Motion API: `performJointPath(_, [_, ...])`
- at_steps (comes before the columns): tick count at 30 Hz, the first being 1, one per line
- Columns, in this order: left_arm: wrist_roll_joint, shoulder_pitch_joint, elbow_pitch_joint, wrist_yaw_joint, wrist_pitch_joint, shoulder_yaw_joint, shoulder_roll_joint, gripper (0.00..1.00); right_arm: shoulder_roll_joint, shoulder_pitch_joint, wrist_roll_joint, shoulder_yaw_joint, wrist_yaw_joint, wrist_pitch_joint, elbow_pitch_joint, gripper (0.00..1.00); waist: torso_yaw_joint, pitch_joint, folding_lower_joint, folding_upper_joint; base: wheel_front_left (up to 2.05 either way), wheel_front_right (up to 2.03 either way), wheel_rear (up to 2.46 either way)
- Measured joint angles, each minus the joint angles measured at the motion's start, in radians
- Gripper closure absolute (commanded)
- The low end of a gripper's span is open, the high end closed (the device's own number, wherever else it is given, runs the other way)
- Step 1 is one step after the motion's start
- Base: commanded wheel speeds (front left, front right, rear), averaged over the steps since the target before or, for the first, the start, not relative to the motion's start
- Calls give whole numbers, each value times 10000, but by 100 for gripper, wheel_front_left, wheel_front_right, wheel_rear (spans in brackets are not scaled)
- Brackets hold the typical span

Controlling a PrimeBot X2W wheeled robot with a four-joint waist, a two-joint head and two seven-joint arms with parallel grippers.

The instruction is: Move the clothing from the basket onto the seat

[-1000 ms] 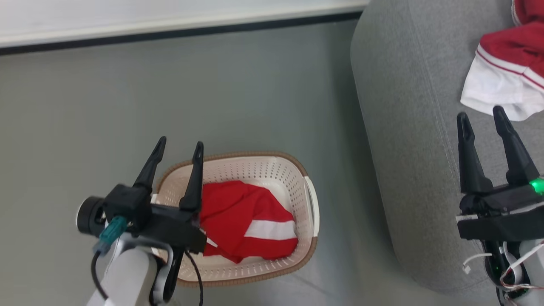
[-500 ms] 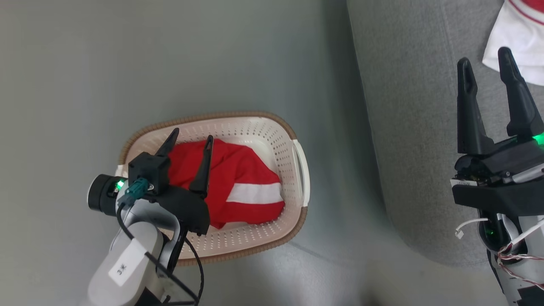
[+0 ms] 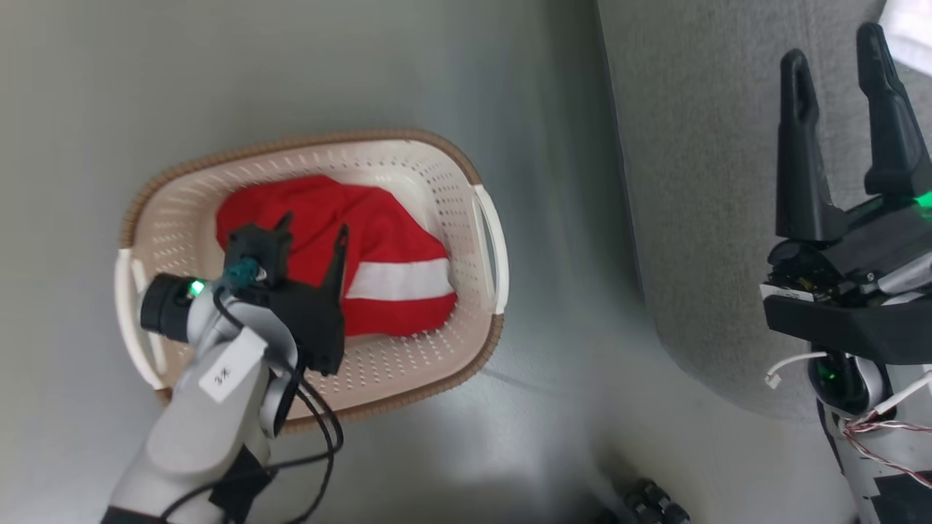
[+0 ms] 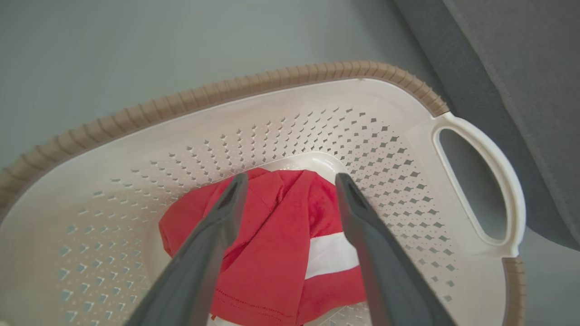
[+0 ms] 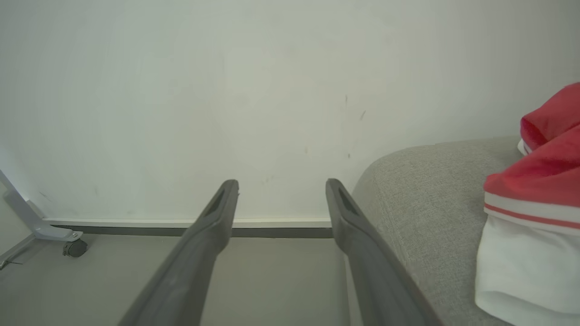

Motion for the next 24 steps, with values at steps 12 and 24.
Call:
performJointPath(12, [222,-1137,1319,-73,462,-132,77,0,472,-321,-31,96,134,0,-77,0,-631,1262,1,0,0,0,0])
performJointPath(24, [431,-1908,2786,291,928,-63,-58,0,763,-508,-105,104,188,0,228,0,-1125,1847,-1,0,0,0,0])
